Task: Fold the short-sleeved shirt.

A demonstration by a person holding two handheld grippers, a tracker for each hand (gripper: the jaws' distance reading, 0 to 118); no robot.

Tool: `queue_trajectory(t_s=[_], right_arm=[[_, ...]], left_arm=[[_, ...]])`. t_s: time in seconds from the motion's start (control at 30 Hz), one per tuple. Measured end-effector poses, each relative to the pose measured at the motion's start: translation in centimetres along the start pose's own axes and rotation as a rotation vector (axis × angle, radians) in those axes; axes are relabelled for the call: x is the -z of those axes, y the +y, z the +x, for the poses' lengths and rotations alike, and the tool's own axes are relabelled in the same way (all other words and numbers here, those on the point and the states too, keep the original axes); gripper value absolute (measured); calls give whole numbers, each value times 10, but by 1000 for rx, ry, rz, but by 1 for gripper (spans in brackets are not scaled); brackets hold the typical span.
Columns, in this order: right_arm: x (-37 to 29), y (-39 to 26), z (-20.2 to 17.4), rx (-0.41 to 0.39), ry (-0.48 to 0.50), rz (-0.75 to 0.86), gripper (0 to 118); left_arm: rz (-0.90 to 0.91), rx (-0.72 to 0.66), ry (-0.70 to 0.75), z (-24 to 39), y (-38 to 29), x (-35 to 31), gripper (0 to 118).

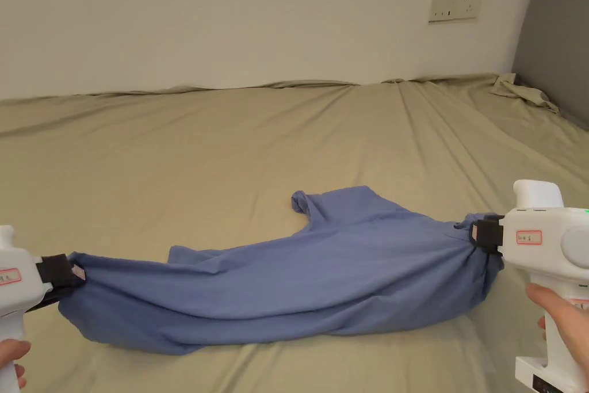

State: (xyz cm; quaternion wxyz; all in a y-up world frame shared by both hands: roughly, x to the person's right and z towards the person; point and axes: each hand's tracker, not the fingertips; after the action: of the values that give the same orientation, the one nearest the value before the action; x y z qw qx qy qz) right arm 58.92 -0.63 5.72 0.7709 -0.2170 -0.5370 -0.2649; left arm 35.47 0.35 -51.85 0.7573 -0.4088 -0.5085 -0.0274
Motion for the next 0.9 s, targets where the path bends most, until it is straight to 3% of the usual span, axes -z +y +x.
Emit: queue_trajectory(t_s=[0.27,0.47,0.7,0.73,0.77,0.8,0.83,0.9], right_arm=[[-114,-60,24,-12,30,64,17],[-192,-133,46,-23,11,32,17],[-211,-200,62,-44,-14,-136,17],[-210,-201,58,-54,-24,-137,25],[-207,-205,57,-86,-59,-156,55],[-206,-203,54,-97,-87,-182,107],[-205,-201,52,-102,-89,-204,118],[-225,-200,45,-102,-44,-168,118]], left_arm=[[42,69,-57,-14,-39,-104,1],[-5,103,-59,-35,-117,-177,1],[-155,50,28,-67,-194,-175,1],[-165,37,29,-68,-197,-172,5],[-180,-11,31,-71,-198,-171,26],[-197,-35,42,-73,-199,-170,73],[-196,-28,43,-72,-201,-173,87],[-152,43,69,-64,-203,-193,87]])
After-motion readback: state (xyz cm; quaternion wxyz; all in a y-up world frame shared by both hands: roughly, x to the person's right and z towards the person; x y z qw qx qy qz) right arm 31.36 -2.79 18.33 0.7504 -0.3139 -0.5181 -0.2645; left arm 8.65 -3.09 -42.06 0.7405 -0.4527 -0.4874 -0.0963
